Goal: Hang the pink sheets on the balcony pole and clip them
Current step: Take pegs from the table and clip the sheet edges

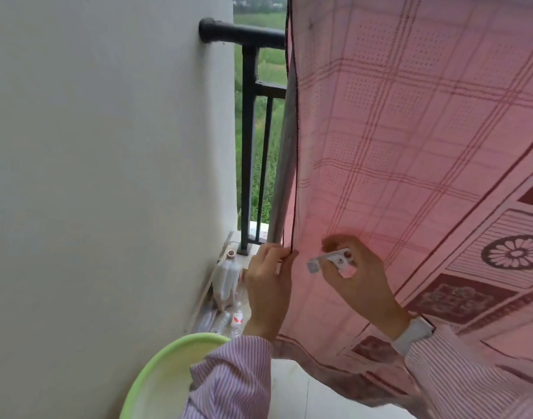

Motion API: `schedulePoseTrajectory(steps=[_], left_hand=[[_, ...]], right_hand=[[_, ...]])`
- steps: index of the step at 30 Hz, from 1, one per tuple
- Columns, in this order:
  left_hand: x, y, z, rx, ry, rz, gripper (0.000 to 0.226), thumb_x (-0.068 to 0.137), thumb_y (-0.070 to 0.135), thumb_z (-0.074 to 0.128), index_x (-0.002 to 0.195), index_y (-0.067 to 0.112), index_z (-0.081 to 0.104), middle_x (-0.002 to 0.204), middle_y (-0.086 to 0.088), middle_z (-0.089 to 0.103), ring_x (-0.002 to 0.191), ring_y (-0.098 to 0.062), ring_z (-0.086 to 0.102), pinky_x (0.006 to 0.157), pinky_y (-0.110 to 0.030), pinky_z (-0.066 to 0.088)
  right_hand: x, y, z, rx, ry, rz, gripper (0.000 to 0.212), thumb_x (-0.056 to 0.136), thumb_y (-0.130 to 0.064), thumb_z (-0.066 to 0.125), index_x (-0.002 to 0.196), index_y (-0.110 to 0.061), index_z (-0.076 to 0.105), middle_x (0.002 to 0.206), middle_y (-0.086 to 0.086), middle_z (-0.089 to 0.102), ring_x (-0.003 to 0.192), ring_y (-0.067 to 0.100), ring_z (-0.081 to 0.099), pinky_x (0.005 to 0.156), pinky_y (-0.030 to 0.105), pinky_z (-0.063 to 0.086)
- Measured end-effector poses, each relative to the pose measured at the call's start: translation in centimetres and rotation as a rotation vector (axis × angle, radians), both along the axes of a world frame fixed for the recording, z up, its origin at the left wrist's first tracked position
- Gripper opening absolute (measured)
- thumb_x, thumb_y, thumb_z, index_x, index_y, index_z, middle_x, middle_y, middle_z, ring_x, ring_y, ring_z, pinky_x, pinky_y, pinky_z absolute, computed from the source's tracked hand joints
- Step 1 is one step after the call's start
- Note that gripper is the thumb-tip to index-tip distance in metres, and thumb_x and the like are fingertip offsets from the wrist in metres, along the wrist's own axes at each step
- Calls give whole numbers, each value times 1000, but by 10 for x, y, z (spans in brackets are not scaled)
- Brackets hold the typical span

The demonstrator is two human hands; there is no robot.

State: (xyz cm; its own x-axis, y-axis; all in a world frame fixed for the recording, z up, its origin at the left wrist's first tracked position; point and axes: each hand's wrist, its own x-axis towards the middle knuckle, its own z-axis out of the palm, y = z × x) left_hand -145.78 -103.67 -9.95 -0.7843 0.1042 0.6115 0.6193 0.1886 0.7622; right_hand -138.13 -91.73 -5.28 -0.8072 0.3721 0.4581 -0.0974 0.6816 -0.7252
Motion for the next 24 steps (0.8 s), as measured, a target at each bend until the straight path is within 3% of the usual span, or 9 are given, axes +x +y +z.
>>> schedulePoseTrajectory(steps=[2,4,6,9,11,15,19,21,24], left_hand=[[3,-3,-5,3,22,-56,6,79,15,61,78,9,63,76,-5,63,71,-10,55,64,-18,45],[2,-6,-5,26,-1,-90,8,77,12,64,80,5,67,78,-10,65,73,-9,55,67,-14,46],[-3,-9,-3,26,-12,-117,10,76,9,66,81,2,69,78,-11,66,75,-6,55,70,-8,44],[-7,-11,0,24,-2,-155,13,77,11,64,85,2,70,78,-12,66,74,-5,55,70,-5,43],[-9,-10,0,13,19,-181,15,79,13,62,87,2,70,79,-11,65,74,-6,55,69,-7,45],[-6,-6,-1,-23,79,-264,17,82,16,58,88,5,69,79,-10,65,73,-10,57,65,-19,50],[-7,-4,6,-77,181,-336,13,81,15,60,86,8,70,80,-8,66,73,-14,60,65,-22,51],[-21,-11,16,-60,220,-338,15,81,16,60,88,8,71,83,-3,65,76,-11,59,68,-19,51],[-58,-23,45,156,-105,-243,23,84,19,55,105,14,63,100,2,59,89,-7,56,78,-17,48]], right_hand=[[-3,-6,8,-254,0,21,21,67,-33,60,82,-20,59,83,-6,67,81,4,63,72,10,49],[-8,-10,17,-497,9,68,8,70,-13,63,73,-13,55,74,0,71,75,15,68,69,21,54],[-12,-10,27,-633,-12,101,17,76,4,56,71,-8,46,64,5,69,61,23,66,58,29,56],[-14,-10,29,-609,-126,91,16,71,-5,55,76,-14,42,48,2,54,40,18,46,40,24,40],[-14,-9,27,-583,-176,54,21,69,-8,56,81,-19,43,55,-1,46,43,11,38,41,20,33],[-18,-21,34,-404,-187,17,29,81,-6,63,95,-23,45,78,-2,51,56,1,50,51,14,43],[-25,-33,37,-177,-175,-144,17,79,-20,67,74,-18,51,61,-4,51,50,1,47,48,12,39],[-25,-31,34,-193,-116,-206,21,82,-17,64,68,-7,51,55,-1,46,47,5,40,48,17,35],[-21,-27,33,-285,-68,-197,22,84,-9,61,66,-1,49,46,-8,37,40,4,31,44,9,28]])
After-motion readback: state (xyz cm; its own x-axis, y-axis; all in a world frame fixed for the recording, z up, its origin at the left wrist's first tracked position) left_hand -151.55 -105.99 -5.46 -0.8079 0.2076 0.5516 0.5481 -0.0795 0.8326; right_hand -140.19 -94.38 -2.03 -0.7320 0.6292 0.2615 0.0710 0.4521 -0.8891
